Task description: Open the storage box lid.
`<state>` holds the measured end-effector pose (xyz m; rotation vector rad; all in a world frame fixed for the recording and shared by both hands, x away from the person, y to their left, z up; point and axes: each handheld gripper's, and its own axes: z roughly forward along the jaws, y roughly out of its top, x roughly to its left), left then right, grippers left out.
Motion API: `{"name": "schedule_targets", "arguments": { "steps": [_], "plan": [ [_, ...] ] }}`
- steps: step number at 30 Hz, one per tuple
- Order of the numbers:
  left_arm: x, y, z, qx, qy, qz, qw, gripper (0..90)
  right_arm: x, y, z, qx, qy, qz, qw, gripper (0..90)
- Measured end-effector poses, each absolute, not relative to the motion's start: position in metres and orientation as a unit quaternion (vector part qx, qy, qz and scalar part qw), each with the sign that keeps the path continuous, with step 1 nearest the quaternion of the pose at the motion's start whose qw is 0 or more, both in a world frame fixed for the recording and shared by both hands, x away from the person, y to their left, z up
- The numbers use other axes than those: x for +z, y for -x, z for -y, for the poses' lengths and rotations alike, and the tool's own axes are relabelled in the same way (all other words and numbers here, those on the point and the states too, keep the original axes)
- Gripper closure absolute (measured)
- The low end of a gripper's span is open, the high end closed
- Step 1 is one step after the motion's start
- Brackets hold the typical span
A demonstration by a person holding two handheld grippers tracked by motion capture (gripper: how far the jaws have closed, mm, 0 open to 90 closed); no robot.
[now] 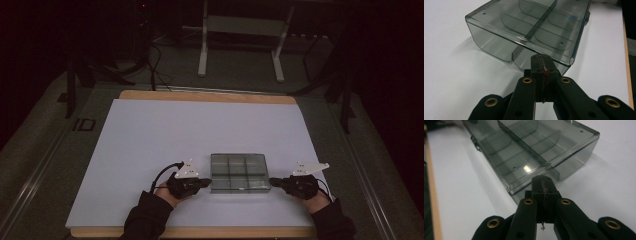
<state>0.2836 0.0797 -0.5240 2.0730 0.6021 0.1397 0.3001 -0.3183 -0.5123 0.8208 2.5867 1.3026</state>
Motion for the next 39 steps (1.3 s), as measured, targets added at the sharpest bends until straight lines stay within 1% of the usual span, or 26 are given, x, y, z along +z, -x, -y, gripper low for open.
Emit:
{"name": "schedule_targets", "arguments": {
  "steps": [2, 5, 6, 10, 11, 12, 15, 16, 17, 19, 26, 32, 33, 39],
  "plan": [
    [-0.523, -0.284, -0.079, 0.056, -0.844, -0.247, 0.473, 90.0, -0.511, -0.300, 0.317, 0.431, -0.270, -0.858, 0.067, 90.0],
    [-0.523, -0.285, -0.078, 0.074, -0.845, -0.251, 0.467, 90.0, -0.509, -0.300, 0.316, 0.429, -0.268, -0.860, 0.072, 90.0],
    [-0.523, -0.286, -0.078, 0.077, -0.843, -0.253, 0.467, 87.1, -0.509, -0.301, 0.315, 0.428, -0.268, -0.860, 0.073, 89.8],
    [-0.521, -0.288, -0.079, 0.087, -0.839, -0.261, 0.470, 74.4, -0.508, -0.303, 0.316, 0.432, -0.269, -0.857, 0.083, 80.8],
    [-0.521, -0.289, -0.078, 0.091, -0.838, -0.262, 0.470, 74.0, -0.507, -0.304, 0.316, 0.433, -0.269, -0.856, 0.085, 79.2],
    [-0.520, -0.289, -0.078, 0.096, -0.837, -0.263, 0.469, 70.9, -0.507, -0.304, 0.316, 0.433, -0.269, -0.856, 0.087, 78.2],
    [-0.518, -0.291, -0.077, 0.108, -0.837, -0.263, 0.467, 68.2, -0.505, -0.306, 0.315, 0.431, -0.269, -0.856, 0.093, 75.5],
    [-0.517, -0.292, -0.076, 0.110, -0.837, -0.265, 0.467, 66.0, -0.504, -0.307, 0.314, 0.431, -0.268, -0.856, 0.093, 74.7],
    [-0.517, -0.292, -0.076, 0.112, -0.835, -0.268, 0.468, 66.0, -0.504, -0.307, 0.314, 0.432, -0.267, -0.856, 0.097, 73.1],
    [-0.516, -0.294, -0.074, 0.125, -0.833, -0.272, 0.466, 62.2, -0.503, -0.309, 0.313, 0.434, -0.266, -0.855, 0.101, 69.9],
    [-0.512, -0.300, -0.070, 0.137, -0.831, -0.273, 0.465, 60.5, -0.499, -0.313, 0.312, 0.438, -0.268, -0.849, 0.123, 65.0],
    [-0.513, -0.303, -0.065, 0.142, -0.829, -0.274, 0.467, 59.1, -0.500, -0.315, 0.309, 0.439, -0.263, -0.846, 0.150, 63.9],
    [-0.513, -0.303, -0.065, 0.145, -0.828, -0.274, 0.467, 57.7, -0.499, -0.315, 0.308, 0.436, -0.262, -0.847, 0.156, 63.9],
    [-0.510, -0.308, -0.065, 0.157, -0.825, -0.279, 0.466, 57.7, -0.498, -0.322, 0.305, 0.435, -0.258, -0.847, 0.163, 63.9]
  ]
}}
